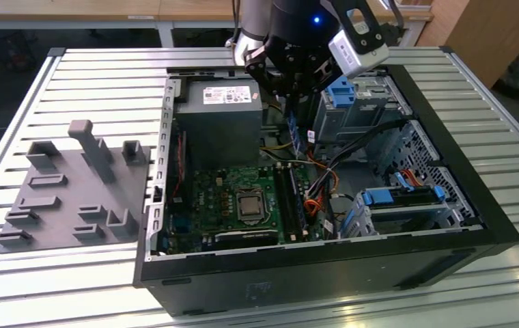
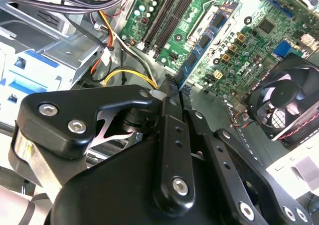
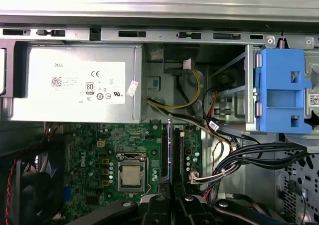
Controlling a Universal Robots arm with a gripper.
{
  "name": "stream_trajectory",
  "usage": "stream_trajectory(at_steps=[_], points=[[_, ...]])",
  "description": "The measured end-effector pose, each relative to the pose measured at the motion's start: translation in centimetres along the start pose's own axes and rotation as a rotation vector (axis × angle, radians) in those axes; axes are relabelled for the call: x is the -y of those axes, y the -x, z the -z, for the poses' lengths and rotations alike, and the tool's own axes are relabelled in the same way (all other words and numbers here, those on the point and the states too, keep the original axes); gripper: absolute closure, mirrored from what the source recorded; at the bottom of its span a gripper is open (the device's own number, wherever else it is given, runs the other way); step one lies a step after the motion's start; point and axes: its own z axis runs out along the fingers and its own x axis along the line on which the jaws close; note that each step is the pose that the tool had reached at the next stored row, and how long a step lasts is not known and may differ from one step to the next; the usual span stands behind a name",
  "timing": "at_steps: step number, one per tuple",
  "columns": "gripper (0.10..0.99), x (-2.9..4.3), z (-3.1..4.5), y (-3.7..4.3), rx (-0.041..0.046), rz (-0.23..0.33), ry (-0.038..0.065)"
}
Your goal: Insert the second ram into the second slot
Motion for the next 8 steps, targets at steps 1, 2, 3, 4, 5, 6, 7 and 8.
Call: stream_trajectory(at_steps=[1,2,3,4,5,6,7,8], points=[[0.949,0.0,-0.01,0.0,0.0,0.0,0.001],[0.949,0.0,-0.02,0.0,-0.0001,0.0,0.001],[0.949,0.0,-0.03,0.0,0.0,0.0,0.002],[0.949,0.0,-0.04,0.0,0.0,0.0,0.002],[0.949,0.0,-0.06,0.0,0.0,0.0,0.003],[0.949,0.0,-0.07,0.0,0.0,0.0,0.004],[0.949,0.0,-0.07,0.0,0.0,0.0,0.004],[0.949,0.0,-0.07,0.0,0.0,0.0,0.005]])
